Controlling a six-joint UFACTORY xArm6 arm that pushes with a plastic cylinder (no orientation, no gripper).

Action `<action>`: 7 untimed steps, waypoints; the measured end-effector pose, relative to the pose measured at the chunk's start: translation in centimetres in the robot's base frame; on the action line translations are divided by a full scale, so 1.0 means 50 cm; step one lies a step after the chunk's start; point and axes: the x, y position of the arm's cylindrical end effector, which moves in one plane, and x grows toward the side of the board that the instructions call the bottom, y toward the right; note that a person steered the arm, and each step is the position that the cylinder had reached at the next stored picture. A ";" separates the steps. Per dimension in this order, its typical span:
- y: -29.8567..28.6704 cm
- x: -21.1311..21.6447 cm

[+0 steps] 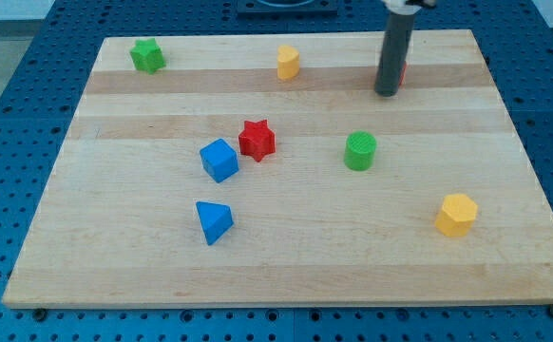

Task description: Move your arm to the bottom of the heart

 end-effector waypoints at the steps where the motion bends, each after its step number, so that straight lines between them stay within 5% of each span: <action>1: 0.020 -0.027; 7: -0.079 -0.017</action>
